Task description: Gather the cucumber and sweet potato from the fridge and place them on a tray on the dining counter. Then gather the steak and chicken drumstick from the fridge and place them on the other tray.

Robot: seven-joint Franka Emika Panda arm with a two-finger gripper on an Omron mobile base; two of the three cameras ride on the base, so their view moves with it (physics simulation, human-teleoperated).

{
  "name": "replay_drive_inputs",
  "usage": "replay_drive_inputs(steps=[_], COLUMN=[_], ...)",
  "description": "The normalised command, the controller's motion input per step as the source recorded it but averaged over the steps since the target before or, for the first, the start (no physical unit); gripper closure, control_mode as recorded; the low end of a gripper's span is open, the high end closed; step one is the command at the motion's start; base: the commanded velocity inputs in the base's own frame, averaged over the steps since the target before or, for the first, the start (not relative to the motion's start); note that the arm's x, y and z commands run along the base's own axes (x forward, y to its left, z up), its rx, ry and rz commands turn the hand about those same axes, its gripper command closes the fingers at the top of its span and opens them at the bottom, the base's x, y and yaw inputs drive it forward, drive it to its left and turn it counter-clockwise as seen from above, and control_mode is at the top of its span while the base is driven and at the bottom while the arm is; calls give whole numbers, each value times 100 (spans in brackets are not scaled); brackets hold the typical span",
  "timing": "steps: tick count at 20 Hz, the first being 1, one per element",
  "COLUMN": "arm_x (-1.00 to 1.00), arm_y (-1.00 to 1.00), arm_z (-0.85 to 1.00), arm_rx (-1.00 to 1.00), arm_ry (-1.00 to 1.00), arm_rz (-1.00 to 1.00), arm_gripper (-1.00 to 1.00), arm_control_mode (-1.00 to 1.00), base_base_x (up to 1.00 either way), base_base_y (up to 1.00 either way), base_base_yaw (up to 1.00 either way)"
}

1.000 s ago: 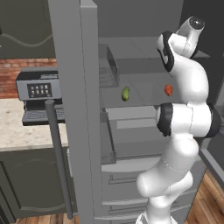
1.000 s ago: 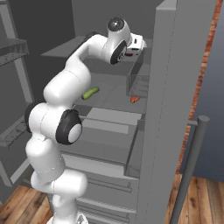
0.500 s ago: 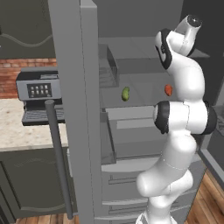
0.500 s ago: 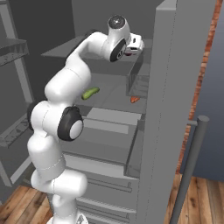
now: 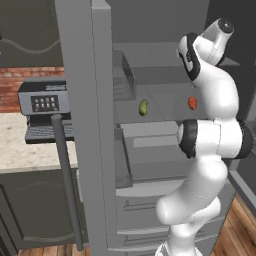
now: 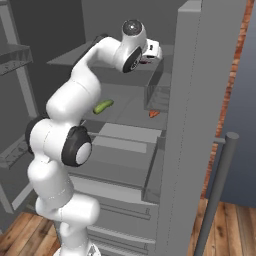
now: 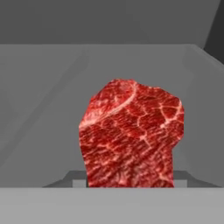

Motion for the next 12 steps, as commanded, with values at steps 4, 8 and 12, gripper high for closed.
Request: replay_drive_inputs(steps=[4, 8, 12], arm_x=[-98, -100, -94], arm_y=[39, 45, 29], arm_z=[-28, -2, 39], arm_rx=[1, 0, 0], arm_ry=[-39, -27, -1], arm_rz=[0, 0, 0], arm_gripper=[100, 100, 100], arm_control_mode=[-100, -100, -100], base_base_x=[0, 0, 0], base_base_y=[0, 0, 0], base_base_yaw=[0, 0, 0])
